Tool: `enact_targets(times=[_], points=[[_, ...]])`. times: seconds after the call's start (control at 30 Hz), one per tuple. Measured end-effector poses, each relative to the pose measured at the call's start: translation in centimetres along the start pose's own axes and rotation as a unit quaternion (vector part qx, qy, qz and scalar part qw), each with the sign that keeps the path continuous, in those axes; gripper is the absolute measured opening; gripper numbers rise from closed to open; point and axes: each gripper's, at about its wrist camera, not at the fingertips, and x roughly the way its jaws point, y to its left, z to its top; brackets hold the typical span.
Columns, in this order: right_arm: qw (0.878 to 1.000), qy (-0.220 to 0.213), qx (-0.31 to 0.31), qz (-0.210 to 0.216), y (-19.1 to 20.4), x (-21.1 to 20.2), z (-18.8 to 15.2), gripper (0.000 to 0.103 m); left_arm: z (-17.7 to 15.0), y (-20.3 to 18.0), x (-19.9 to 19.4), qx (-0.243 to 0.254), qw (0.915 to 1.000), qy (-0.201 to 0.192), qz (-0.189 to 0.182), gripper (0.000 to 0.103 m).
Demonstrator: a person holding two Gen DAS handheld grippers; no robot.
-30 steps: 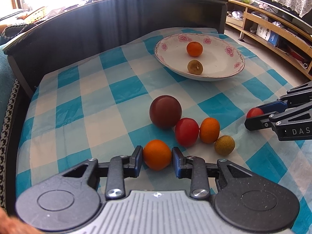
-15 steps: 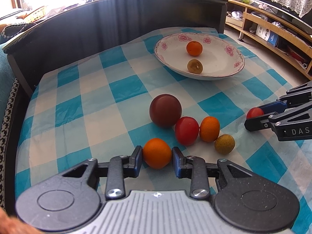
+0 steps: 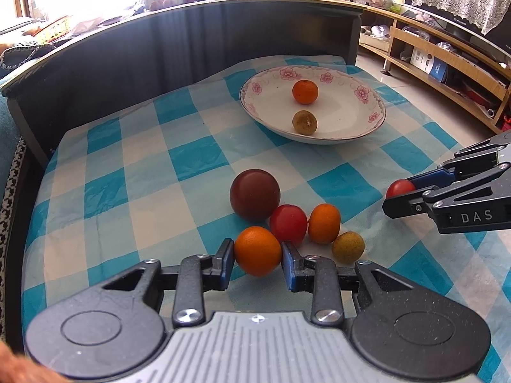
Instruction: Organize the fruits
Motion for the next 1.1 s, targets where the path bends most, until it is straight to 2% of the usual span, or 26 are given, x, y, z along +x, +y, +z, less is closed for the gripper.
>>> enact_targets(times=[0.73,1.1], points=[[0.999,-0.034,0.021,0.015,0.2,-1.0,2.1,0.023,3.3,-2.3,-0.7,0.006,0.9989,-0.04,-0.026,0.04],[0.997,-0.051,0.048,0.012,-1.7,-0.9,3.8,0.023,6.3,-3.1,0.7,0.003,0.9977,-0.061,-0.029,0.04]])
